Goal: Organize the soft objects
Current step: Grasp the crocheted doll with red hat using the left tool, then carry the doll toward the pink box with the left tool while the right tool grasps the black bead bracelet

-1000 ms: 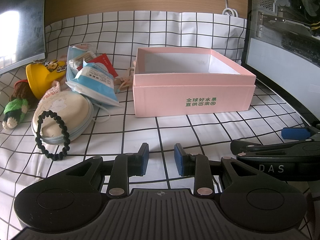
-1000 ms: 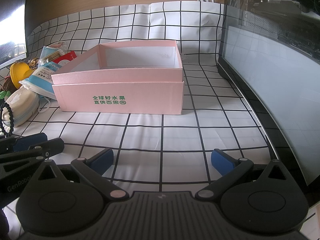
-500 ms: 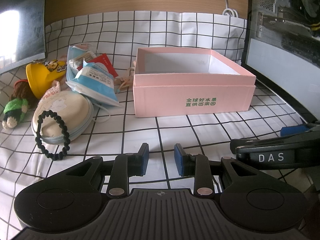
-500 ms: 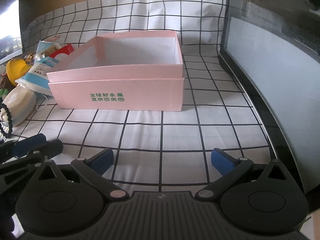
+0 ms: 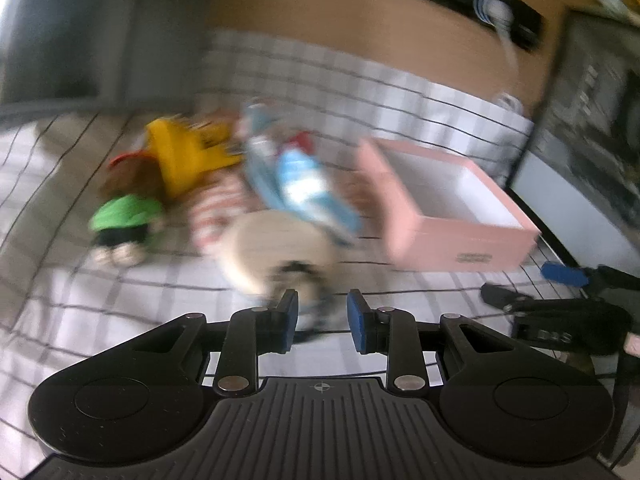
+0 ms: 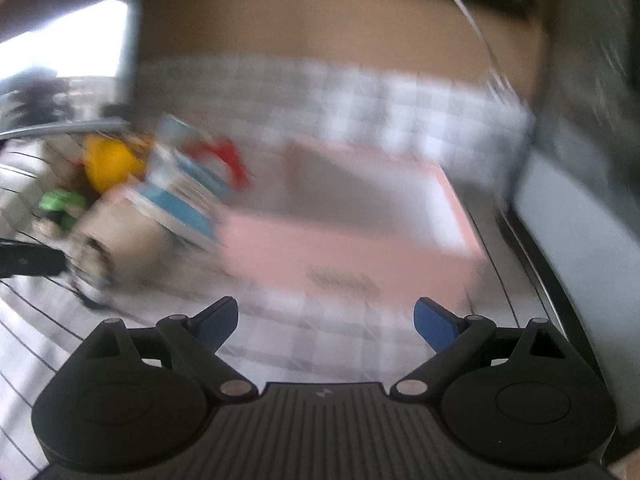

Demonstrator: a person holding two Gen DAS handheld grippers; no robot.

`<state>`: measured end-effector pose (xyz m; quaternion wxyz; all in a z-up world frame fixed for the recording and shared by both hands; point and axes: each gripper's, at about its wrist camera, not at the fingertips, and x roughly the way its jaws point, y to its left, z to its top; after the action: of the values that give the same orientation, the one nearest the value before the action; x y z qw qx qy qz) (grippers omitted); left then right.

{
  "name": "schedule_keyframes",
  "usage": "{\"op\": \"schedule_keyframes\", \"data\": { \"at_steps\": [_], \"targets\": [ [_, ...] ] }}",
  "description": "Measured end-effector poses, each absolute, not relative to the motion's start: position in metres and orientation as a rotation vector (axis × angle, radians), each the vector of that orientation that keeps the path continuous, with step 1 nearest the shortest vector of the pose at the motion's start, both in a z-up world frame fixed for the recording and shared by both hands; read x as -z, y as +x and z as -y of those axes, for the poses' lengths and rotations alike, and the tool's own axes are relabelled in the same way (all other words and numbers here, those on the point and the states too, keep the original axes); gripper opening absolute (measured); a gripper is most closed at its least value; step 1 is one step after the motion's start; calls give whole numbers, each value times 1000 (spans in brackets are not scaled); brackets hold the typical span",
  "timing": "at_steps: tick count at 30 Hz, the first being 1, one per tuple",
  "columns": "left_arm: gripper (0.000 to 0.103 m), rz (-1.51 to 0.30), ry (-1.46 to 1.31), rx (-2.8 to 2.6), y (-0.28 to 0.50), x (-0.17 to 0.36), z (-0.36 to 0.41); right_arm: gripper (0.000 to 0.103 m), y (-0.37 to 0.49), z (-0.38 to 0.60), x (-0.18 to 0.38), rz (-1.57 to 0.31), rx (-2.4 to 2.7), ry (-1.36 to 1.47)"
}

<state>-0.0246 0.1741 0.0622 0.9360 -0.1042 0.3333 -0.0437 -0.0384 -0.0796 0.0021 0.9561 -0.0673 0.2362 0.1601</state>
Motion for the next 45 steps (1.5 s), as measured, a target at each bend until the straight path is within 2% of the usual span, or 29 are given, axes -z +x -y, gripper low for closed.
{"op": "schedule_keyframes", "data": {
  "at_steps": [8, 11, 14, 15, 17, 18, 19, 20, 21, 22, 25, 26, 28, 29, 31, 37, 42, 43, 44, 45],
  "targets": [
    [30, -721, -428, -90, 33, -78, -312, 93, -57, 2, -42, -563, -541, -109],
    [30, -767, -485, -68, 70, -78, -339, 93, -66, -7, -44, -578, -499, -141],
    [30, -822, -389, -62, 100, -67, -339, 93, -79, 2, -46, -579, -460, -157],
    [33, -851, -357, -72, 106, -61, -336, 93, -83, 5, -45, -577, -431, -178],
    [46, -842, -316, -74, 111, -51, -331, 93, -92, 15, -44, -589, -387, -194],
    [49, -844, -303, -71, 113, -48, -330, 93, -95, 18, -42, -605, -375, -196],
    [58, -854, -304, -58, 116, -44, -329, 93, -97, 20, -40, -618, -372, -199],
    [70, -866, -307, -49, 118, -40, -328, 93, -98, 21, -38, -623, -374, -201],
    [77, -885, -310, -43, 120, -36, -328, 93, -100, 22, -36, -624, -377, -203],
    [79, -920, -318, -44, 124, -28, -327, 93, -100, 23, -35, -623, -379, -206],
    [76, -899, -287, -70, 126, -26, -322, 93, -100, 19, -34, -603, -404, -230],
    [67, -888, -301, -76, 125, -25, -323, 93, -100, 16, -36, -591, -422, -237],
    [58, -854, -335, -69, 122, -26, -324, 93, -97, 13, -38, -571, -474, -247],
    [50, -840, -342, -76, 118, -27, -324, 93, -96, 10, -37, -566, -497, -250],
    [43, -810, -334, -98, 102, -34, -321, 93, -88, 4, -34, -561, -543, -261],
    [42, -771, -323, -104, 22, -59, -300, 88, -51, -23, -14, -585, -635, -181],
    [42, -779, -377, -104, -46, -71, -278, 70, -26, -52, 11, -657, -670, -159],
    [42, -780, -383, -110, -59, -72, -275, 64, -23, -56, 14, -667, -673, -166],
    [42, -780, -387, -113, -67, -75, -272, 55, -21, -59, 17, -674, -678, -169],
    [42, -778, -387, -112, -76, -78, -270, 51, -21, -60, 17, -676, -677, -171]
  ]
}}
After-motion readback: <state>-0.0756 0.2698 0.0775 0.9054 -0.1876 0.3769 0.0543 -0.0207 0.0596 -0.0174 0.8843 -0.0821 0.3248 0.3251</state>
